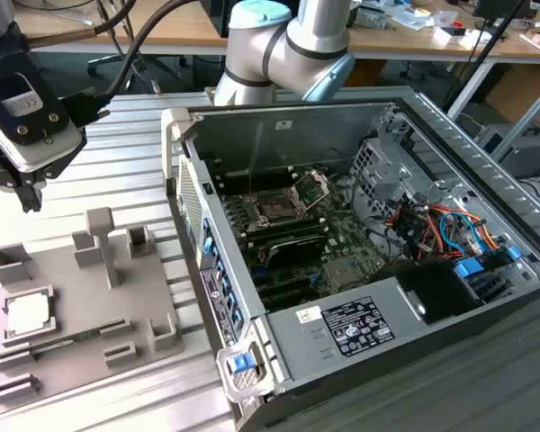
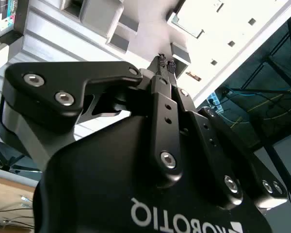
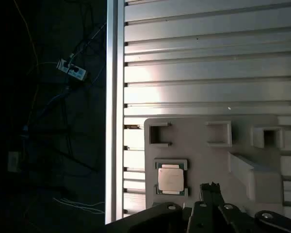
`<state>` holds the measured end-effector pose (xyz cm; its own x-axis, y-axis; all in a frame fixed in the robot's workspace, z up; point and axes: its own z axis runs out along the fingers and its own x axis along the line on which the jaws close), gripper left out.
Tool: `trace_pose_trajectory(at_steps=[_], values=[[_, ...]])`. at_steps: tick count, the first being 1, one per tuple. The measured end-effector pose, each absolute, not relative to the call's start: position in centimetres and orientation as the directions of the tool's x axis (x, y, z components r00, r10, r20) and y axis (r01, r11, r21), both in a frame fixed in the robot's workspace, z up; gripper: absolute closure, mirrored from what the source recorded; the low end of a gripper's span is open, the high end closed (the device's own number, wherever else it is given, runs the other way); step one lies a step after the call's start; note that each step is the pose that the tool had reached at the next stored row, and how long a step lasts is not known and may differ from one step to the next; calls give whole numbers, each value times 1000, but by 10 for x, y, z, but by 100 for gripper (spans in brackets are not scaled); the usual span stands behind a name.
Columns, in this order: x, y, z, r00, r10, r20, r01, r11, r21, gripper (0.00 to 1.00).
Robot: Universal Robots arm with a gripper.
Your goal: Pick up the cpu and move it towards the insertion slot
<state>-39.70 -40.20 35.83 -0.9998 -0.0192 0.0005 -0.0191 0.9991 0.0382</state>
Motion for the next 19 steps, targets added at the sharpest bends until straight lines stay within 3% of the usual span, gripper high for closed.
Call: trace_pose_trajectory(at_steps=[19], values=[[-406, -402, 358, -1000, -19, 0, -19, 999, 38, 89]])
